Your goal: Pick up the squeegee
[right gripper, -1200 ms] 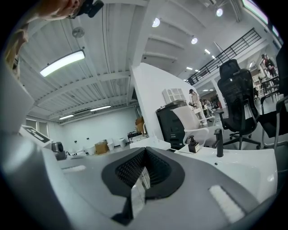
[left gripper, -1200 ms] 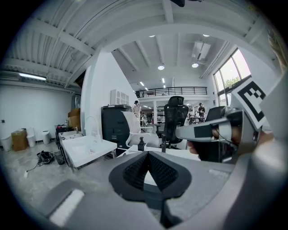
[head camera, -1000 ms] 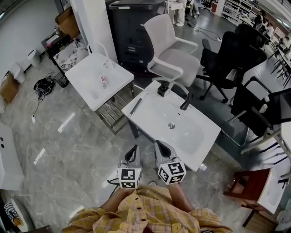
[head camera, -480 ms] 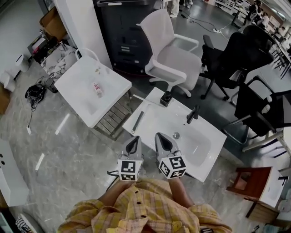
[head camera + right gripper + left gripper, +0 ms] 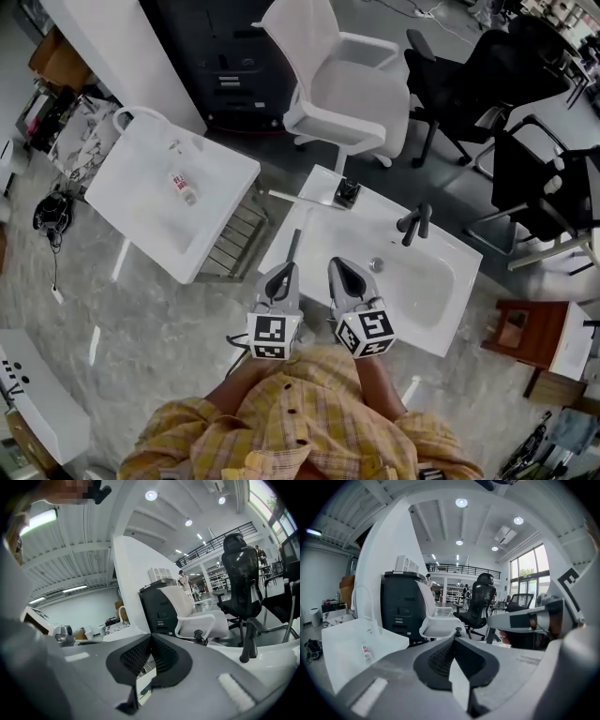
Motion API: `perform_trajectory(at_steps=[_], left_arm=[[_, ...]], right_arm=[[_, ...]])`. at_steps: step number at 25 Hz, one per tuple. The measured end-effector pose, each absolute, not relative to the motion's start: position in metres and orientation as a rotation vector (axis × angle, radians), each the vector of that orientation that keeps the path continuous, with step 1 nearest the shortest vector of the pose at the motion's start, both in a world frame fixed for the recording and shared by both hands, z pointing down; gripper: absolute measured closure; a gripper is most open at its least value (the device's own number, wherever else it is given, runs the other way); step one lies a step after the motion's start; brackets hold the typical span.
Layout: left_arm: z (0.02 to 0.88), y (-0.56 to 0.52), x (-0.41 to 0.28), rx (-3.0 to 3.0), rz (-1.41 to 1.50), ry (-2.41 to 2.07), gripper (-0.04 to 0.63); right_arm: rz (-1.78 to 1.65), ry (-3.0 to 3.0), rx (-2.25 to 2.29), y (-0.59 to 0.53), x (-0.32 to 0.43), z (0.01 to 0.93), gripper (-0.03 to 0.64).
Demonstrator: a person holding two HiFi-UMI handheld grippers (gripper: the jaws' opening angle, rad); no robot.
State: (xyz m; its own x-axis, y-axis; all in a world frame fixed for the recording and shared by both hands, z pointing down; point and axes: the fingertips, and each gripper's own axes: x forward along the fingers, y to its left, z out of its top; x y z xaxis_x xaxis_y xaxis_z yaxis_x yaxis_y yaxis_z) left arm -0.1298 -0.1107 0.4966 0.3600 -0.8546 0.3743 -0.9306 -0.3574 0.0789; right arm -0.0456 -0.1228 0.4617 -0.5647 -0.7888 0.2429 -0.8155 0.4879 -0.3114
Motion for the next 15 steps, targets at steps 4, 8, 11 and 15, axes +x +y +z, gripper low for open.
perform_trajectory(at_steps=[4,8,11,15], left_arm=[[0.510,-0.126,-0.135,2.340,0.424,-1.551,0.595],[0.519,-0.135,-0.140,2.338,0.454,-1.529,0.595],[0.525,-0.142,-0.141,2.333,0.476,-1.511,0.595],[0.537,-0.149,-0.137,2.310,0.501,-1.495,0.595]], right_arm=[[0.637,-2.606,1.482,-0.132,-0.047,0.471,0.626],[0.654,-2.558,1.520,-0.138,-0.047,0.481,0.624],[0.661,-2.534,1.539,-0.144,-0.046,0.484,0.624],[0.669,-2.508,1.543,-0.147,-0.044,0.491,0.621]])
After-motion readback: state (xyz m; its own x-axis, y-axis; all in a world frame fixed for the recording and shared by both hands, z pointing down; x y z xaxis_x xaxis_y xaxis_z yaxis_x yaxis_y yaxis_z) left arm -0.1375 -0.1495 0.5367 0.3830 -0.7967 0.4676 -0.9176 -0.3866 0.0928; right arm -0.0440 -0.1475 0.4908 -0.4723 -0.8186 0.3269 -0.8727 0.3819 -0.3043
